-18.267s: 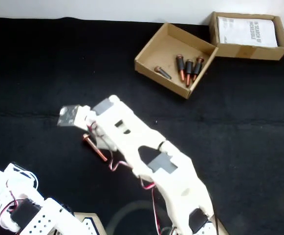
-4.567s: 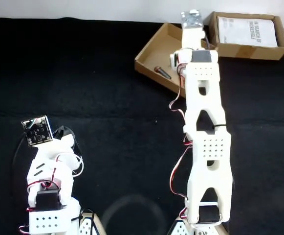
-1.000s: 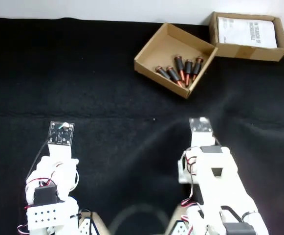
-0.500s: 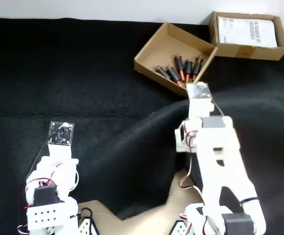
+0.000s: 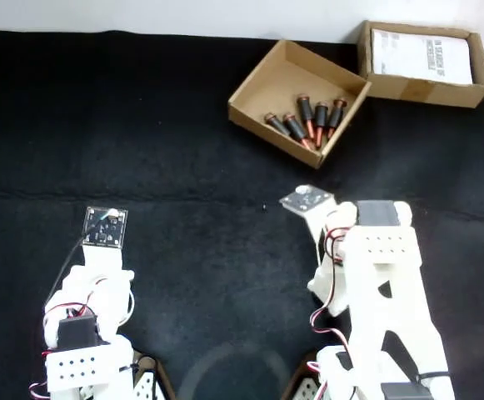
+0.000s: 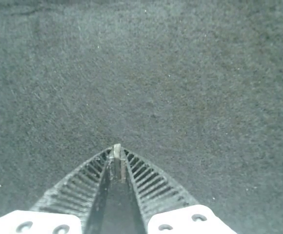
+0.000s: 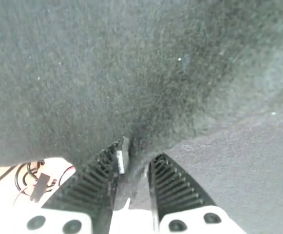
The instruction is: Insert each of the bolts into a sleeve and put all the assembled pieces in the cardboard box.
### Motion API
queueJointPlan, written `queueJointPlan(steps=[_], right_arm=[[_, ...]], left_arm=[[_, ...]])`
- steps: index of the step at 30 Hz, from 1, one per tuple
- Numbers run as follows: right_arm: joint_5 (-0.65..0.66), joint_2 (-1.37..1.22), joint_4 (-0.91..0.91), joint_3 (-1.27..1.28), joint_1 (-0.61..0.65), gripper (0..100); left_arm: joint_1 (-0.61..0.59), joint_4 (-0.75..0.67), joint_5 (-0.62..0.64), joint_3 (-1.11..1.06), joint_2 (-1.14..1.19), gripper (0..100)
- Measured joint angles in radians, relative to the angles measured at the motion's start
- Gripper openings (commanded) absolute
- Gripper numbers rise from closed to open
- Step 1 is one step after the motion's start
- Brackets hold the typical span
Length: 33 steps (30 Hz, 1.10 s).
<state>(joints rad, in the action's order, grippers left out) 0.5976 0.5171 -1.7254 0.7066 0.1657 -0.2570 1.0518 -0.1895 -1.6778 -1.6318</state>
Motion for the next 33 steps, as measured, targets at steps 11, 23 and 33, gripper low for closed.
queueJointPlan(steps=[11, 23, 33], right_arm=[[0.008, 0.003, 0.025, -0.008, 0.005, 34.4], [0.009, 0.023, 0.012, -0.634, -0.11, 34.3], [-0.037, 0.328, -0.031, -0.91, -0.256, 34.3]], left_arm=[[0.0, 0.0, 0.0, 0.0, 0.0, 1], [0.0, 0.0, 0.0, 0.0, 0.0, 1], [0.0, 0.0, 0.0, 0.0, 0.0, 1]])
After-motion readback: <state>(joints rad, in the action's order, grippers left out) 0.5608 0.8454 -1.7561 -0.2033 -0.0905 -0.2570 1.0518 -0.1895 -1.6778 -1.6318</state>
